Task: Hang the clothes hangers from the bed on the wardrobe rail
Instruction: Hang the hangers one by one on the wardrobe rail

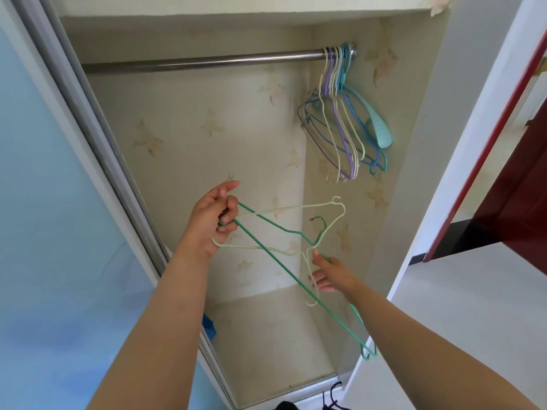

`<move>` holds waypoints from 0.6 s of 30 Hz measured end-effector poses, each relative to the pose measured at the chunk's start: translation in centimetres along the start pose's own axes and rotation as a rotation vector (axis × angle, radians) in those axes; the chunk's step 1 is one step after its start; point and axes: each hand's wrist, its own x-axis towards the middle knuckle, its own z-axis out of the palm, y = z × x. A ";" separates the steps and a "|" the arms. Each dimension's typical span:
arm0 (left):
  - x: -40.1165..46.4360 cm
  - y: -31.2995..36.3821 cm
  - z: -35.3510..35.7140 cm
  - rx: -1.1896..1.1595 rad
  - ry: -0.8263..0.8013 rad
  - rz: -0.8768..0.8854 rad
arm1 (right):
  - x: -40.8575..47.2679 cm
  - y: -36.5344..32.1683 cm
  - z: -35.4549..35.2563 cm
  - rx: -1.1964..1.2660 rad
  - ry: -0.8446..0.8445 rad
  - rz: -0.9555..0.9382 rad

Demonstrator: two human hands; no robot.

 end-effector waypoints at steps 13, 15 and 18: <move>-1.6 -2.3 -3.8 0.422 0.293 -0.159 | -1.5 -0.4 -1.1 0.186 -0.031 0.060; -1.8 -3.4 -4.2 0.629 0.336 -0.186 | -1.6 -0.8 -0.9 0.153 0.027 0.039; -2.3 -4.7 -4.3 0.727 0.392 -0.204 | -1.5 -1.8 -0.7 0.057 0.105 -0.024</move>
